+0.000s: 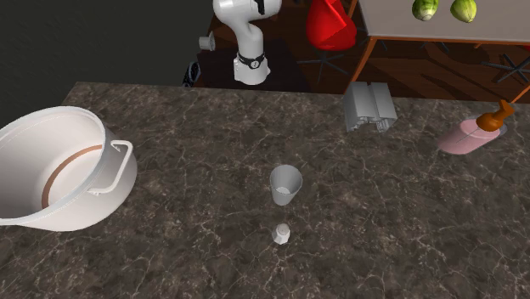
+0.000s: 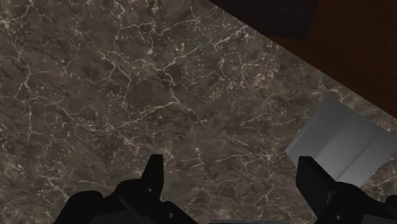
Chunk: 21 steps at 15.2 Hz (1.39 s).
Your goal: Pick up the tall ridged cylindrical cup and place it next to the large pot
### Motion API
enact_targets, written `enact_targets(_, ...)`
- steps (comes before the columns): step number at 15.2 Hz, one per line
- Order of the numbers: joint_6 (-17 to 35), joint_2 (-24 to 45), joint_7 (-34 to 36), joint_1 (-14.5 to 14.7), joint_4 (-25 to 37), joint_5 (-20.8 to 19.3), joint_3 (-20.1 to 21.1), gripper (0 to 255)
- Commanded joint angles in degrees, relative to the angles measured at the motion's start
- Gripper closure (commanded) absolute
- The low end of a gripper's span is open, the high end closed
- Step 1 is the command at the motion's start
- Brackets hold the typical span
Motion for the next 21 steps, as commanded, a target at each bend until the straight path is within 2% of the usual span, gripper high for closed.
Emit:
enact_targets(1,0.0,0.0,0.0,0.0,0.0,0.0,0.0,0)
enact_targets(11,14.8,18.8,-2.3,-0.2,2.8,-2.3,0.0,0)
enact_targets(21,24.6,40.1,-3.4,-0.6,13.3,-4.9,0.0,0)
